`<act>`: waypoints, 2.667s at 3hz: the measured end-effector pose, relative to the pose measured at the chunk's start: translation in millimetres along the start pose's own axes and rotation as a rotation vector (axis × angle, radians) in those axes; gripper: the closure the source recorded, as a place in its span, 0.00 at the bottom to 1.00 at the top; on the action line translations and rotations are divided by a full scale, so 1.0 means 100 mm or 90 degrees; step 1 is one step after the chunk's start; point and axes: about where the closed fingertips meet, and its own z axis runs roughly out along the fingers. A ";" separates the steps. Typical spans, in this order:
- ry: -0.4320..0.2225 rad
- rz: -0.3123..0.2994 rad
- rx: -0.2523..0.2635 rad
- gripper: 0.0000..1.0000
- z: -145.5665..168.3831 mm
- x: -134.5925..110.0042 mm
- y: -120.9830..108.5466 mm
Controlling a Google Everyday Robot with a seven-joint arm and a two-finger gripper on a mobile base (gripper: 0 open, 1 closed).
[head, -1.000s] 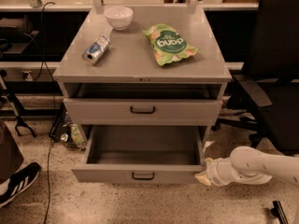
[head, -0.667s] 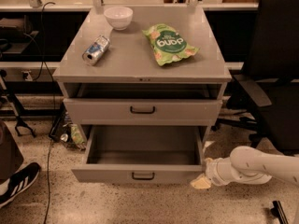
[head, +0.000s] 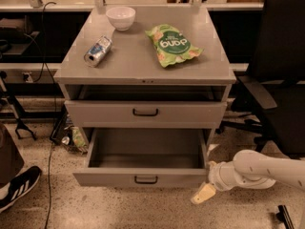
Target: Open middle drawer
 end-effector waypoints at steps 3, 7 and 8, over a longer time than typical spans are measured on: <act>0.022 -0.074 -0.031 0.00 -0.08 -0.25 0.56; 0.016 -0.042 -0.076 0.38 0.08 -0.16 0.48; 0.016 -0.041 -0.076 0.68 0.02 -0.19 0.48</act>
Offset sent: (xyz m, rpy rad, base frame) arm -0.0429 0.0730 0.0557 -0.1046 -0.0888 0.1951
